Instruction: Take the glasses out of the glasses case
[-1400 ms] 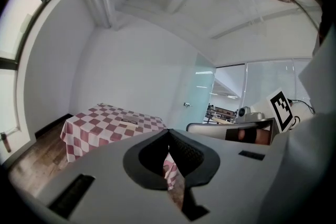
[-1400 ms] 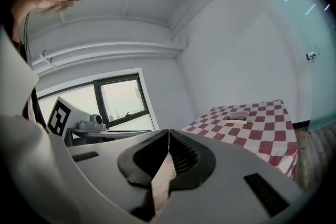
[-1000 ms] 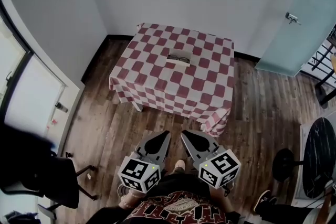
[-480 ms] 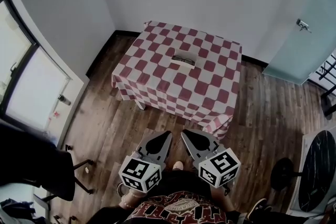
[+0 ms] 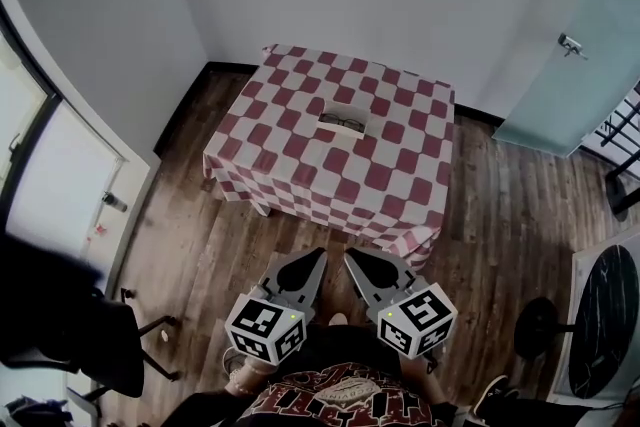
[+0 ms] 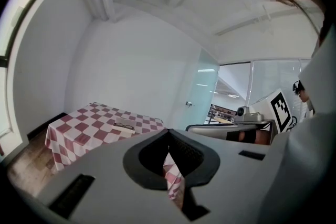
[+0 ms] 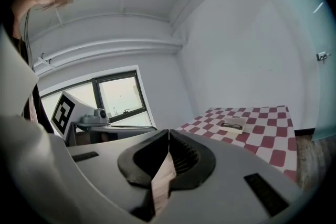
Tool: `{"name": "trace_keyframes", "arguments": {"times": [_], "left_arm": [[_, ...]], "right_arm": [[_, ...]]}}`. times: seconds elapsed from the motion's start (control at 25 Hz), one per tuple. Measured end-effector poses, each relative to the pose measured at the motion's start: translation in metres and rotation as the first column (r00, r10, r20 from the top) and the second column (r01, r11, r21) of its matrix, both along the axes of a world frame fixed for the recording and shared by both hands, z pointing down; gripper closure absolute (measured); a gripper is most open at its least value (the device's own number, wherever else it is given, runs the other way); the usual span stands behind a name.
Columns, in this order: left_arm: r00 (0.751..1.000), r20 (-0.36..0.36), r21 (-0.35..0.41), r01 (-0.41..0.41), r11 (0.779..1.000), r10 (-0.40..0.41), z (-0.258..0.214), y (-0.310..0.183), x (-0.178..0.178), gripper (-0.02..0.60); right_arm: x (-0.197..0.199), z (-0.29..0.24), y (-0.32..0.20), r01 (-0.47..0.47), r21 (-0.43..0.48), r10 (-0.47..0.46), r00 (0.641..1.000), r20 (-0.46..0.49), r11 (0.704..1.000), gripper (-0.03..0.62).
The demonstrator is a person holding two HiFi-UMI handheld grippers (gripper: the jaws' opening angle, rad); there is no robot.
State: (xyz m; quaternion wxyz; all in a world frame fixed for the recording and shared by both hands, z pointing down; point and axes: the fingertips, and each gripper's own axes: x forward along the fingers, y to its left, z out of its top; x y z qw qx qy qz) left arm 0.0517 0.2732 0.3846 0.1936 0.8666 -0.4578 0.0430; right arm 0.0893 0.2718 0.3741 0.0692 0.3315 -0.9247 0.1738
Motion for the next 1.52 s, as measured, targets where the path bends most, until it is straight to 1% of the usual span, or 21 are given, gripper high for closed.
{"name": "trace_keyframes", "arguments": {"times": [0.24, 0.48, 0.92, 1.16, 1.32, 1.52], "left_arm": [[1.0, 0.007, -0.008, -0.027, 1.0, 0.027, 0.0, -0.03, -0.011, 0.572], [0.998, -0.003, -0.02, -0.065, 0.998, 0.064, 0.004, -0.063, -0.026, 0.572], [0.989, -0.02, -0.009, -0.148, 0.989, 0.148, 0.004, -0.122, -0.057, 0.572], [0.983, -0.011, -0.022, -0.184, 0.983, 0.184, 0.012, -0.141, -0.078, 0.572], [0.977, -0.013, -0.036, -0.212, 0.977, 0.212, 0.017, -0.147, -0.081, 0.572], [0.974, -0.017, -0.054, -0.226, 0.973, 0.225, 0.02, -0.155, -0.082, 0.572]], "right_arm": [[-0.014, -0.002, -0.03, -0.009, 0.002, 0.009, 1.0, -0.015, 1.0, 0.574], [-0.031, 0.0, -0.063, -0.021, 0.005, 0.021, 0.999, -0.037, 1.0, 0.574], [-0.059, 0.003, -0.118, -0.091, 0.016, 0.092, 0.994, -0.067, 0.996, 0.574], [-0.074, 0.011, -0.138, -0.132, 0.011, 0.132, 0.988, -0.076, 0.991, 0.574], [-0.08, 0.015, -0.143, -0.156, 0.0, 0.156, 0.985, -0.076, 0.988, 0.574], [-0.08, 0.016, -0.148, -0.18, -0.009, 0.179, 0.981, -0.076, 0.984, 0.574]]}}
